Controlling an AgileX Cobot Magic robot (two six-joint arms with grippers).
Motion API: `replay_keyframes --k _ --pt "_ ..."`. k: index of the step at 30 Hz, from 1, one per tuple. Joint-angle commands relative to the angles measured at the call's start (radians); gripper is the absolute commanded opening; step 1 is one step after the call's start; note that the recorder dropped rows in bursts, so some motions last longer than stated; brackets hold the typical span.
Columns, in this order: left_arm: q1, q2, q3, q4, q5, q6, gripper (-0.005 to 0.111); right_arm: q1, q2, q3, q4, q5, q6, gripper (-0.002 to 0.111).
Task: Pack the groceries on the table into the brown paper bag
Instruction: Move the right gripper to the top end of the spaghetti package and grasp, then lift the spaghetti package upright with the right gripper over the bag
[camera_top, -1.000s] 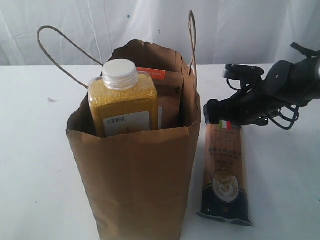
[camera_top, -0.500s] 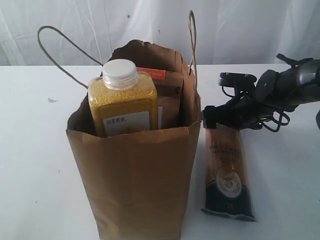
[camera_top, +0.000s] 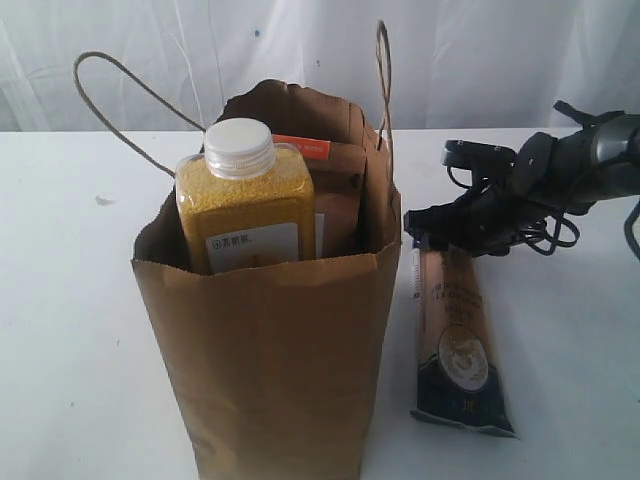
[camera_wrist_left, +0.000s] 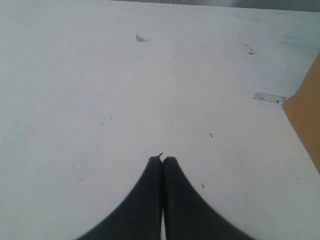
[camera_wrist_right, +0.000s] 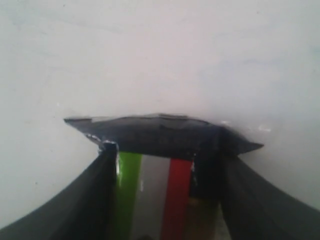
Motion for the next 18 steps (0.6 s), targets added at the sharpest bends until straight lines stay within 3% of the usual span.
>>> replay_keyframes --k 1,18 --pt "0.001 -0.004 0.004 -0.006 0.0 -0.005 0.0 0.006 0.018 -0.018 0.01 0.184 0.001 0.0" --pt "0.001 -0.004 0.004 -0.006 0.0 -0.005 0.0 0.006 -0.317 -0.042 0.007 0.243 -0.11 0.0"
